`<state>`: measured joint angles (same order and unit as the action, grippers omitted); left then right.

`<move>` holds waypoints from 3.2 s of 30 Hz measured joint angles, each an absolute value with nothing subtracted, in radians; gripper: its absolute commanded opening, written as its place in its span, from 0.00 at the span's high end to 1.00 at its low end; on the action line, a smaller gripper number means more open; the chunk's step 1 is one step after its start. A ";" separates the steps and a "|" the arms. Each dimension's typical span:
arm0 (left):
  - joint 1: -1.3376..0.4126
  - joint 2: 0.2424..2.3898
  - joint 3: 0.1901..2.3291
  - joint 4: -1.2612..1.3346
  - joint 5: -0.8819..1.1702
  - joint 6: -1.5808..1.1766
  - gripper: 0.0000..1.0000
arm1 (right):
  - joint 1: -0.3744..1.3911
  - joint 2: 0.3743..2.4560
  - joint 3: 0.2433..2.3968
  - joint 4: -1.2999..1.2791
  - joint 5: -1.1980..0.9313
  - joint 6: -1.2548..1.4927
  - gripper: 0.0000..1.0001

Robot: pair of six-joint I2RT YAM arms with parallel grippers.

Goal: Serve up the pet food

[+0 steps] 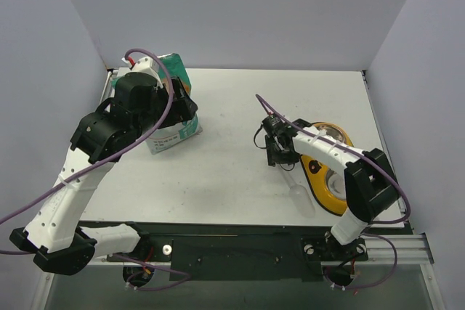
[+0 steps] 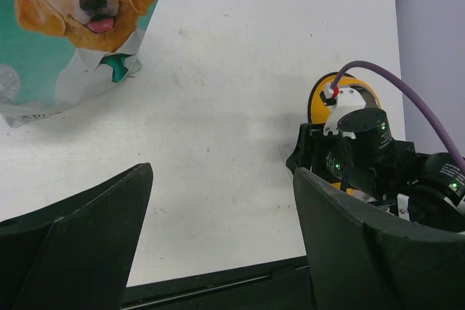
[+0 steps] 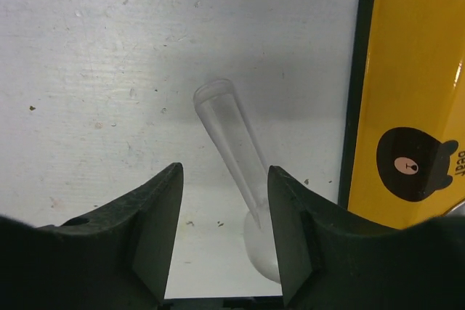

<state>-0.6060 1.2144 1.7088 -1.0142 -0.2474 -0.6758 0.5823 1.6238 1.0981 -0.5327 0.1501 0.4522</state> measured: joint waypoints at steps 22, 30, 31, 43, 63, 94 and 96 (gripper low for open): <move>-0.588 1.220 1.709 -1.015 -0.224 -0.656 0.11 | 0.741 1.898 1.271 -0.489 0.195 0.237 0.96; -0.583 1.195 1.694 -1.014 -0.279 -0.652 0.11 | 0.982 1.941 1.367 -0.513 0.304 0.037 0.91; -0.583 1.190 1.693 -1.014 -0.291 -0.653 0.13 | 0.998 1.941 1.367 -0.520 0.316 0.014 0.89; -0.531 1.399 2.030 -1.106 -0.369 -0.529 0.12 | 0.988 1.941 1.367 -0.562 0.337 -0.008 0.70; -0.086 1.190 1.564 -0.974 -0.337 -0.560 0.15 | 0.894 1.439 1.254 -0.621 -0.010 0.321 0.30; 0.069 1.151 1.203 -0.397 0.204 -0.245 0.22 | 0.866 1.134 1.106 -0.723 -0.191 0.325 0.30; 0.073 1.150 1.175 -0.368 0.218 -0.263 0.28 | 0.857 1.134 1.100 -0.726 -0.200 0.324 0.30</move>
